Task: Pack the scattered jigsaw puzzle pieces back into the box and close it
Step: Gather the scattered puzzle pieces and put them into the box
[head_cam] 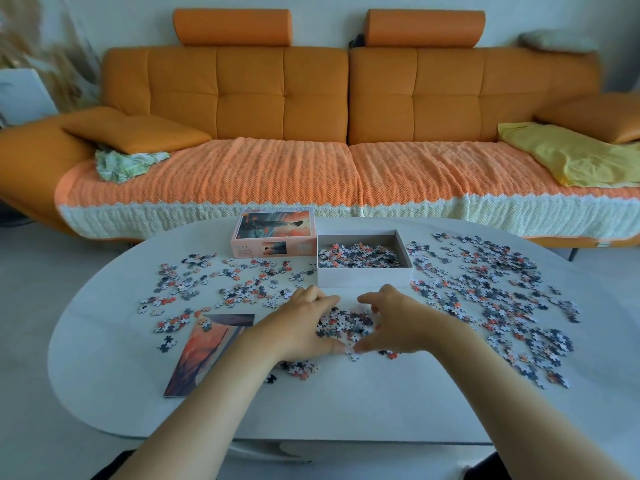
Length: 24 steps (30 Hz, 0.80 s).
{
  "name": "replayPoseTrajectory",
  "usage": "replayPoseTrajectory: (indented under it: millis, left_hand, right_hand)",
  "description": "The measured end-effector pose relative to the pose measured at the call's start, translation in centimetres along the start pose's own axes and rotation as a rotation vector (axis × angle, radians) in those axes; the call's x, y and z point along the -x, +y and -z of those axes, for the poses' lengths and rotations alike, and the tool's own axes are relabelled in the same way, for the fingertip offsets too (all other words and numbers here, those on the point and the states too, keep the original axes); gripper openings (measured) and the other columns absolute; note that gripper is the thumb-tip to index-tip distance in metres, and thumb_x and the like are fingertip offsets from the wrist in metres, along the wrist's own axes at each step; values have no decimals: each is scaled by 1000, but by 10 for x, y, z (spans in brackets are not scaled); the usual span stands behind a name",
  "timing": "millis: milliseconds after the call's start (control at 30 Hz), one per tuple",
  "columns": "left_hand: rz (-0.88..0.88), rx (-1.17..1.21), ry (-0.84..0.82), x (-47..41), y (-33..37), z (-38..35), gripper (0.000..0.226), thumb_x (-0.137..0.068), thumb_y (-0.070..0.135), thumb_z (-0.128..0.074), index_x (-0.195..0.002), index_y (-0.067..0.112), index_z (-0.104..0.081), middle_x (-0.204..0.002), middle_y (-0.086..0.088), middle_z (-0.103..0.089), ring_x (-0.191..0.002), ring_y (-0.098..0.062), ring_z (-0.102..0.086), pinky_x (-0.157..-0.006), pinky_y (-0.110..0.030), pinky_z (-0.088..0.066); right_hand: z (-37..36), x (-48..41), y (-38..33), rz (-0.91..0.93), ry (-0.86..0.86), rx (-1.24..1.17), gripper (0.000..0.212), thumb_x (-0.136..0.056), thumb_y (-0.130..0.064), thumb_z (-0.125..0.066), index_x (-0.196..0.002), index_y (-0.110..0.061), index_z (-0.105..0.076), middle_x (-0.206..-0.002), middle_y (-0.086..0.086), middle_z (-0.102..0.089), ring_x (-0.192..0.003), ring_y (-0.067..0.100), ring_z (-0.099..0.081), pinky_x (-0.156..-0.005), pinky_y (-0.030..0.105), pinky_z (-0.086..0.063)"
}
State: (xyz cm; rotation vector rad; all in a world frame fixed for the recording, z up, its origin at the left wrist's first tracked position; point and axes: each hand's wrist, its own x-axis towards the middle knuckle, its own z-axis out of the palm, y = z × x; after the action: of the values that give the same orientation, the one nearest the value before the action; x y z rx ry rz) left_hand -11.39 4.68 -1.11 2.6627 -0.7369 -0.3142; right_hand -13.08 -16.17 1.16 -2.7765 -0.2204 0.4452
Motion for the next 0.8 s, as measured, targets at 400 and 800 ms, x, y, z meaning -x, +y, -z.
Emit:
replayPoseTrajectory:
  millis: [400, 800]
  left_hand:
    - [-27, 123, 174, -9, 14, -2, 21, -88, 26, -68, -109, 27, -70, -102, 7, -54, -94, -12, -54, -82, -27, -45]
    - [-7, 404, 387, -53, 19, 30, 9, -88, 21, -69, -96, 24, -72, -86, 17, -63, -80, 1, -57, -68, -17, -41]
  right_hand:
    - [-1, -10, -20, 41, 144, -82, 15, -81, -17, -68, -94, -21, -76, -91, -1, -70, -76, 18, -65, -67, 27, -57]
    - [43, -34, 0, 57, 379, -327, 9, -83, -17, -74, -90, -23, -74, -81, -8, -70, -53, 10, -66, -44, 9, -40]
